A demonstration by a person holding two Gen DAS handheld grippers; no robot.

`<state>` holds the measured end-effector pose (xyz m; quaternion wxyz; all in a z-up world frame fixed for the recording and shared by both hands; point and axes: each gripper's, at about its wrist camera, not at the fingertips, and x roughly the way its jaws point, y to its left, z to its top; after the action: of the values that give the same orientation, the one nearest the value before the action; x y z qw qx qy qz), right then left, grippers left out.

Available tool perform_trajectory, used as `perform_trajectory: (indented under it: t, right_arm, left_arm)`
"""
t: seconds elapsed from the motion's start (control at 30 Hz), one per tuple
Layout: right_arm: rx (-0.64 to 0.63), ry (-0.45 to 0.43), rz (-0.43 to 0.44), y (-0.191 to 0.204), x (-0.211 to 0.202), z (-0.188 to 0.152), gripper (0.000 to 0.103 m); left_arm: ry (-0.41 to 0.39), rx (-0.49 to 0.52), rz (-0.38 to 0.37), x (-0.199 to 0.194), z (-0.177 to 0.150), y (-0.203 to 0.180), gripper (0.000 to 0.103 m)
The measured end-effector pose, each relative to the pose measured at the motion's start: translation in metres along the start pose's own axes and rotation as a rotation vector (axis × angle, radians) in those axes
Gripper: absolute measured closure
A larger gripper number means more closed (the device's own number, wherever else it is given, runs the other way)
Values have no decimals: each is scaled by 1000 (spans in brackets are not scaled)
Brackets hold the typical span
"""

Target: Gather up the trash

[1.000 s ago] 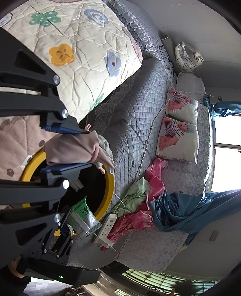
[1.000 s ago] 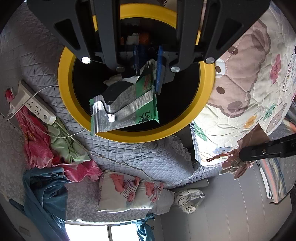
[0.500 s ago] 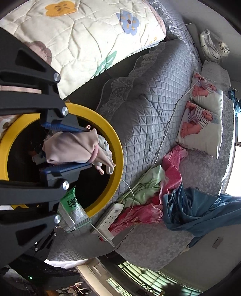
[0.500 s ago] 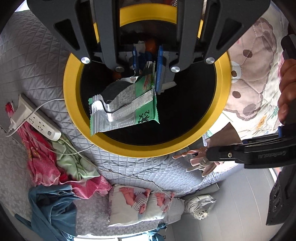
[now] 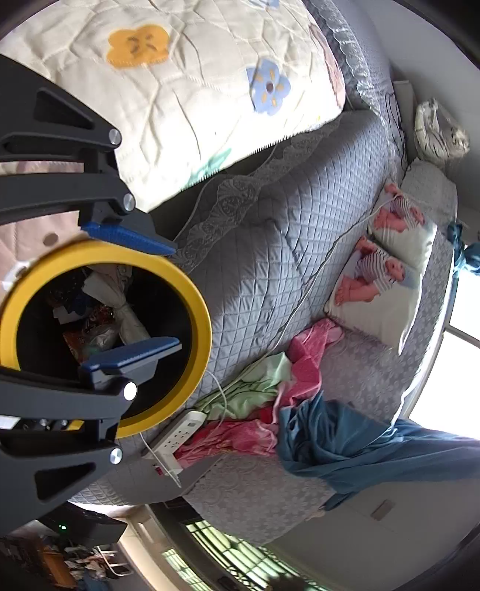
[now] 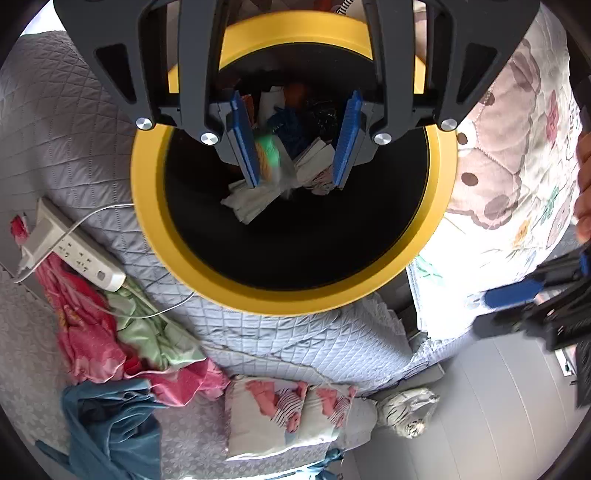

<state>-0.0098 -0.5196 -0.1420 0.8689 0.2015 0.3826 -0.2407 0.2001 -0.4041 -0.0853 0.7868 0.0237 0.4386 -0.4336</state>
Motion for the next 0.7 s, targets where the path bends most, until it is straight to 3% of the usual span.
perform_trajectory:
  t: [0.2, 0.37, 0.7]
  right_arm:
    - [-40, -72, -18, 21, -26, 3, 64]
    - [-100, -137, -2, 54, -49, 4, 64]
    - [-311, -222, 176, 178, -94, -18, 63]
  left_arm:
    - [-96, -51, 41, -65, -11, 46, 59]
    - [-192, -114, 119, -138, -35, 100, 59]
    - [-393, -158, 419, -285, -131, 177, 59]
